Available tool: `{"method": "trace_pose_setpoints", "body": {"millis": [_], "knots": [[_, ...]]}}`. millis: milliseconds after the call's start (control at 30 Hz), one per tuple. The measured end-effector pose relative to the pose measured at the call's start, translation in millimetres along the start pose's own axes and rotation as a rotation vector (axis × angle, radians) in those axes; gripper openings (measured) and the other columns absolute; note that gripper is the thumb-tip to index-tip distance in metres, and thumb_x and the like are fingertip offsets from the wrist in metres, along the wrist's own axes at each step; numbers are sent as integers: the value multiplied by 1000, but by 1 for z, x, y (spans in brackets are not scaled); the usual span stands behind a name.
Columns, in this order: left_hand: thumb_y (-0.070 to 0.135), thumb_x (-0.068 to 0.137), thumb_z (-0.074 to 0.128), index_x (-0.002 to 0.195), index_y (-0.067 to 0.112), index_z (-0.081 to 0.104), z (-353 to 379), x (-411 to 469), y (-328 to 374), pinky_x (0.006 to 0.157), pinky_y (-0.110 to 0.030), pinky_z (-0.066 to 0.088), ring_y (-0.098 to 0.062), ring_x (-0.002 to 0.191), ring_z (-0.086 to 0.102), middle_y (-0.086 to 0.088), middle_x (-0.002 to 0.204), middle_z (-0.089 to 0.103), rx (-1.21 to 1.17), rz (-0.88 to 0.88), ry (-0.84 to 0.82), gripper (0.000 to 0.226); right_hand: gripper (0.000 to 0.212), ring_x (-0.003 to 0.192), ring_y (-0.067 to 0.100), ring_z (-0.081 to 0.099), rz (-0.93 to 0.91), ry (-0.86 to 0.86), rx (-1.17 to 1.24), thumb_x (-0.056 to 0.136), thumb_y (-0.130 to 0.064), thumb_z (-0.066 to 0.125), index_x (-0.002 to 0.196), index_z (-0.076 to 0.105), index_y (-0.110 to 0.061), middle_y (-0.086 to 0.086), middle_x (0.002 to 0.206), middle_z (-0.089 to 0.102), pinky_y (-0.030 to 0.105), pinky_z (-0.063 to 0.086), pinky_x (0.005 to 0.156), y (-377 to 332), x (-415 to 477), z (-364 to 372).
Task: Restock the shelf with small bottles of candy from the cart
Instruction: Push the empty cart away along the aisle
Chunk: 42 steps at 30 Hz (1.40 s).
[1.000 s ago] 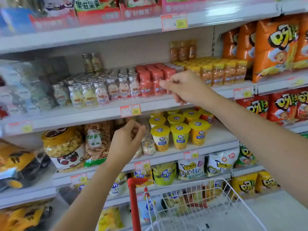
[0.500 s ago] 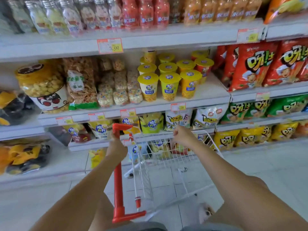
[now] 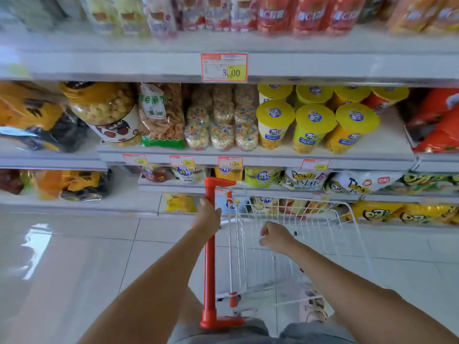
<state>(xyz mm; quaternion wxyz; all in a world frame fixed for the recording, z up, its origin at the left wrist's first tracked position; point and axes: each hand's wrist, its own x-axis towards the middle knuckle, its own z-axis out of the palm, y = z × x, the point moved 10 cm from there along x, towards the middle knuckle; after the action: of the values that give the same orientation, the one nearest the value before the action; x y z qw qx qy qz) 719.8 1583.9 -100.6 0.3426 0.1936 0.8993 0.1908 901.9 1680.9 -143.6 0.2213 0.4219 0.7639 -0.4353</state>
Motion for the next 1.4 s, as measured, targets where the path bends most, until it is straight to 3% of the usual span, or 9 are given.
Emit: {"method": "trace_pose_setpoints", "body": {"millis": [100, 200, 433, 567, 700, 967, 1067, 1267, 1400], "knots": [[25, 97, 49, 126, -1, 28, 0, -3, 1, 78, -42, 47, -38, 96, 61, -24, 111, 59, 36, -19, -100, 45, 13, 79, 16, 50, 36, -83, 80, 84, -10, 60, 93, 51, -13, 2, 95, 53, 22, 39, 58, -7, -21, 20], [30, 97, 48, 134, -1, 23, 0, -5, -5, 79, -41, 46, -41, 103, 58, -28, 116, 58, 15, -67, -163, 54, 18, 90, 19, 59, 38, -129, 86, 89, -16, 58, 105, 59, -11, 5, 103, 62, 29, 48, 78, -23, -39, 44], [11, 94, 45, 140, 0, 18, -11, -3, -23, 70, -40, 52, -40, 92, 62, -28, 113, 56, -126, -86, -238, 55, 25, 86, 16, 68, -25, -217, 290, 97, -29, 49, 111, 62, -12, 2, 99, 68, 32, 55, 86, -94, -63, 86], [14, 88, 57, 103, 5, 55, -38, -14, -83, 50, -28, 47, -18, 52, 55, -7, 70, 56, -439, -200, -53, 18, 21, 88, 20, 70, -91, -332, 278, 91, -28, 59, 104, 66, -12, 1, 93, 70, 35, 54, 90, -129, -66, 119], [27, 85, 67, 83, 7, 59, -73, -24, -149, 43, -21, 44, -14, 45, 52, -5, 57, 55, -626, -269, 95, 22, 19, 80, 18, 66, -95, -365, 317, 91, -17, 61, 106, 66, -6, -4, 87, 63, 25, 56, 82, -165, -60, 159], [-7, 75, 61, 116, 13, 48, -161, -54, -280, 58, -25, 44, -17, 67, 52, -2, 84, 54, -658, -344, 120, 47, 16, 74, 13, 59, -71, -340, 24, 93, -14, 52, 80, 60, -19, -4, 81, 59, 31, 55, 77, -236, -70, 246], [-8, 76, 57, 114, 10, 52, -200, -71, -346, 51, -20, 40, -12, 59, 48, 0, 78, 52, -706, -385, 234, 42, 30, 60, -2, 48, -209, -351, -112, 96, -26, 51, 68, 44, -30, -14, 71, 50, 15, 41, 57, -303, -88, 305], [-8, 79, 56, 99, 15, 48, -279, -105, -501, 59, -23, 43, -13, 64, 49, 0, 80, 51, -927, -471, 402, 32, 19, 75, 8, 57, -265, -463, -177, 90, -41, 59, 91, 59, -22, -8, 83, 59, 23, 47, 69, -414, -114, 441], [-6, 83, 56, 107, 14, 46, -325, -139, -605, 56, -21, 41, -11, 65, 48, -5, 87, 52, -1031, -576, 523, 32, 47, 80, 6, 58, -266, -606, -301, 77, -34, 75, 119, 59, -20, -8, 95, 61, 12, 42, 64, -445, -135, 516]]}}
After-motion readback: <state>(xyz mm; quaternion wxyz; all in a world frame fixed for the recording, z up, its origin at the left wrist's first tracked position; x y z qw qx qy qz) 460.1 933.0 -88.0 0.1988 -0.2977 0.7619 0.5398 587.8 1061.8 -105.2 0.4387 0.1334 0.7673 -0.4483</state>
